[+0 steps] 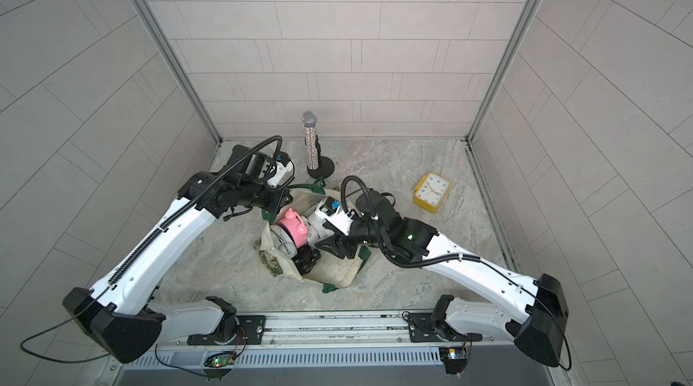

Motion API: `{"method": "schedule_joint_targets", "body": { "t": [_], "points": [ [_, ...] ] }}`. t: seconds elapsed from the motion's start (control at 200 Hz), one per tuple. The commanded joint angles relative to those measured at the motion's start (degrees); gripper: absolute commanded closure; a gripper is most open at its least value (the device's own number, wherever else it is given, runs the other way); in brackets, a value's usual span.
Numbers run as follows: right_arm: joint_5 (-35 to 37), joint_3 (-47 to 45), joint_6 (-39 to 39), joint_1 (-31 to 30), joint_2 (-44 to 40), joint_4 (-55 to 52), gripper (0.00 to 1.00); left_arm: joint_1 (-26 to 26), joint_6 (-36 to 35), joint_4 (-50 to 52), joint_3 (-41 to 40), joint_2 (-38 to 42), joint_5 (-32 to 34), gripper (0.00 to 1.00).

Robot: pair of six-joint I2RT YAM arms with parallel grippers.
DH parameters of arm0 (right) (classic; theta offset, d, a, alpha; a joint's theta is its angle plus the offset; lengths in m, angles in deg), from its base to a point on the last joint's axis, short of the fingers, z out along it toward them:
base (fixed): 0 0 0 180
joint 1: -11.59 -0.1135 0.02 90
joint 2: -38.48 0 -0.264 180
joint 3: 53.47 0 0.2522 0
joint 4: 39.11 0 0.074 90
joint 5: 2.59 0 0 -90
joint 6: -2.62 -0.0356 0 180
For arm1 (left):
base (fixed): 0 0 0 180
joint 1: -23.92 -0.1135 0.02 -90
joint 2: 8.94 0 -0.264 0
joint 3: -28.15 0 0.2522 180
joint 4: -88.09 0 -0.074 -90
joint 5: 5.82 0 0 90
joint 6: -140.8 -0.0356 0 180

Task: Take the alarm clock out of the canvas bag
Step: Pick up the alarm from the canvas bag.

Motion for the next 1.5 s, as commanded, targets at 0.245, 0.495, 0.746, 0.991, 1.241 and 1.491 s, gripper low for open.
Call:
{"method": "schedule_joint_targets", "body": {
  "t": [0.245,0.495,0.746,0.991,1.241,1.491],
  "points": [
    [6.9,-10.5,-3.9,-10.0,7.2,20.5,0.47,-0.7,-3.2,-8.1,2.2,4.1,-10.8,1.00],
    [15.4,-7.9,-2.8,-19.2,13.7,23.5,0.48,-0.8,-1.7,-9.5,1.4,3.2,-11.6,1.00],
    [28.6,-6.0,3.9,-19.3,15.3,21.0,0.49,-0.9,-0.2,-8.4,2.2,2.3,-10.1,1.00],
    [27.3,-6.1,16.6,-17.3,17.7,20.7,0.51,-1.0,1.1,-8.0,3.6,1.0,-9.5,1.00],
    [22.6,-8.1,29.7,-16.6,20.0,21.3,0.45,-1.0,3.0,-9.3,3.6,0.8,-10.2,1.00],
    [21.7,-8.5,37.2,-16.7,22.2,24.9,0.43,-1.0,5.5,-10.8,3.0,0.4,-11.3,1.00]
  ]
}}
